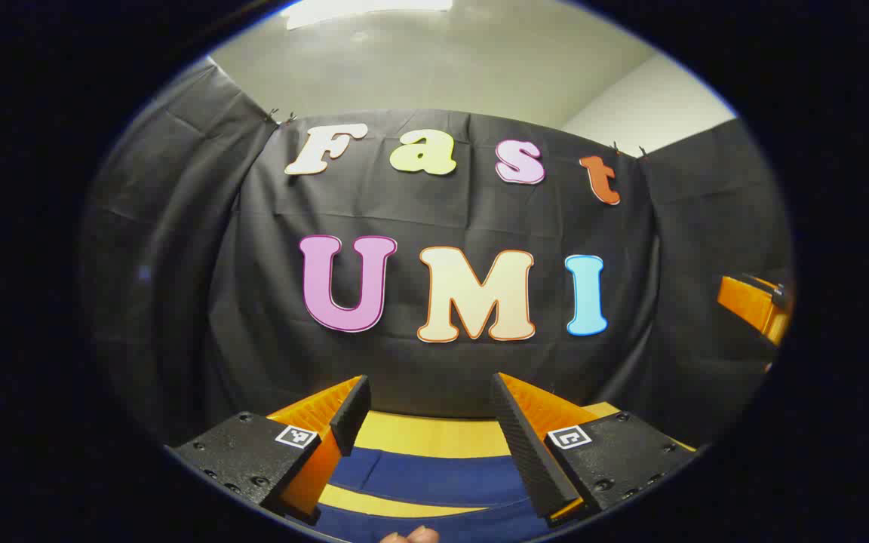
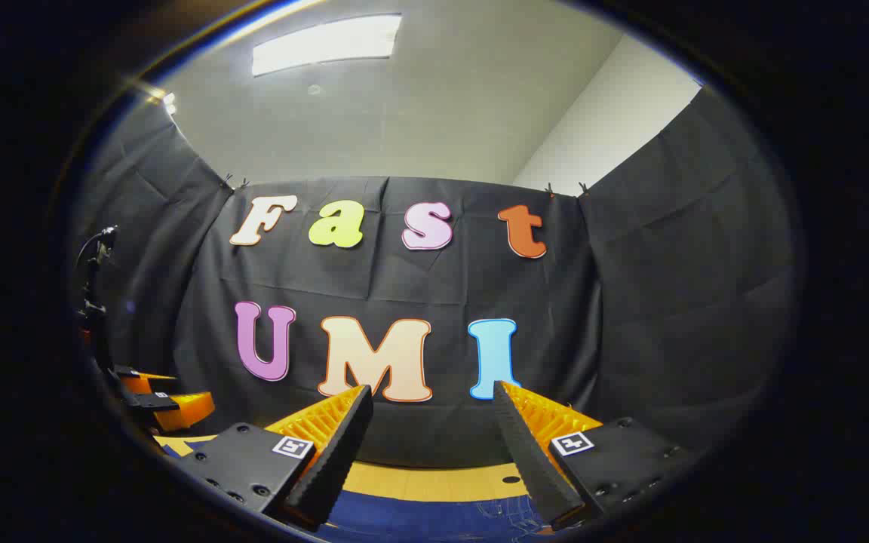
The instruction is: Grasp the waist and the cuffs of the jeans and fold them to make the two legs overlap; first hold the waist and fold one-third of the jeans toward the cuffs, then hold the cuffs and fold the remaining one-third in the same direction to finish folding.
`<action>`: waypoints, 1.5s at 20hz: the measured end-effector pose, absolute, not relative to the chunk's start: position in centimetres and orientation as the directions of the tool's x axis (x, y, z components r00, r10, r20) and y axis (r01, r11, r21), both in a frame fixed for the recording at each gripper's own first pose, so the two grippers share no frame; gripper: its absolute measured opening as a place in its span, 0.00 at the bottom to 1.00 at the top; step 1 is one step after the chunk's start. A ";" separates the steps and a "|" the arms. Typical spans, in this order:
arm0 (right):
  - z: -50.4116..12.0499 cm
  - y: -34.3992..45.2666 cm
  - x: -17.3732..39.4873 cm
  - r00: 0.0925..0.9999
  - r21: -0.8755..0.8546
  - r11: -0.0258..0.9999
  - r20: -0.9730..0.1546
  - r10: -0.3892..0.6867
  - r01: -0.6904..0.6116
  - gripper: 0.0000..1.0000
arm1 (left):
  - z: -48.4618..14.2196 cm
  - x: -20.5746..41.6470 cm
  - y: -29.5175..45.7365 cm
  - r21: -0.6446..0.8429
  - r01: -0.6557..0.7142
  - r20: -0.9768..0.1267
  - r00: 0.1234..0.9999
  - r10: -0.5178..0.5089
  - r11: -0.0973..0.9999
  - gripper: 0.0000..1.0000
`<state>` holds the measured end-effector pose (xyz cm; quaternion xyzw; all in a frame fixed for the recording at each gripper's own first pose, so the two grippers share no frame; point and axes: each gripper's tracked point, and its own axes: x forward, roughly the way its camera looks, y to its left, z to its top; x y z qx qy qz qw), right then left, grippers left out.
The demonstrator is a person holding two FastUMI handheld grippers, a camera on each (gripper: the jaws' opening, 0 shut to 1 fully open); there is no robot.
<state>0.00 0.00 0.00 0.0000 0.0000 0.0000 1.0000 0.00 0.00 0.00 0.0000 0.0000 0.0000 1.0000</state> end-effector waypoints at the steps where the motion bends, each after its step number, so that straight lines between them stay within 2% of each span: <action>1: -0.4 0.0 0.1 1.000 0.000 1.000 -0.002 0.018 -0.018 0.98 | 0.0 -0.1 0.2 0.023 -0.006 0.001 1.000 0.006 1.000 0.94; 6: -3.6 1.0 1.0 0.989 0.017 0.989 -0.028 0.146 -0.146 1.00 | -2.1 -2.1 3.6 0.180 -0.089 -0.045 0.994 0.098 0.980 0.96; 7: -4.4 1.4 0.9 0.984 0.016 0.984 -0.038 0.177 -0.176 0.98 | -2.9 -2.8 4.8 0.214 -0.108 -0.066 0.990 0.125 0.971 0.99; 11: -6.3 3.3 1.1 0.969 0.005 0.971 -0.066 0.237 -0.238 0.99 | -7.4 -6.2 10.0 0.420 -0.095 -0.176 0.967 0.183 0.902 1.00; 12: -6.3 3.6 1.3 0.970 0.008 0.972 -0.061 0.234 -0.234 0.98 | -8.6 -6.9 11.5 0.484 -0.070 -0.203 0.961 0.190 0.872 0.96; 14: -7.1 4.3 1.4 0.972 0.020 0.976 -0.081 0.219 -0.218 0.98 | -11.4 -8.2 13.9 0.589 -0.005 -0.275 0.939 0.206 0.808 0.95; 16: -7.7 6.3 1.5 0.968 0.037 0.972 -0.089 0.235 -0.233 0.98 | -13.4 -9.3 15.0 0.633 0.067 -0.331 0.924 0.191 0.772 0.95; 24: -11.5 10.2 2.0 0.943 0.030 0.959 -0.176 0.283 -0.283 0.98 | -23.7 -14.8 19.1 0.689 0.395 -0.610 0.769 0.192 0.608 0.95; 30: -13.5 9.8 2.2 0.934 0.036 0.961 -0.227 0.275 -0.274 0.98 | -30.2 -17.3 21.8 0.682 0.573 -0.714 0.656 0.245 0.454 0.95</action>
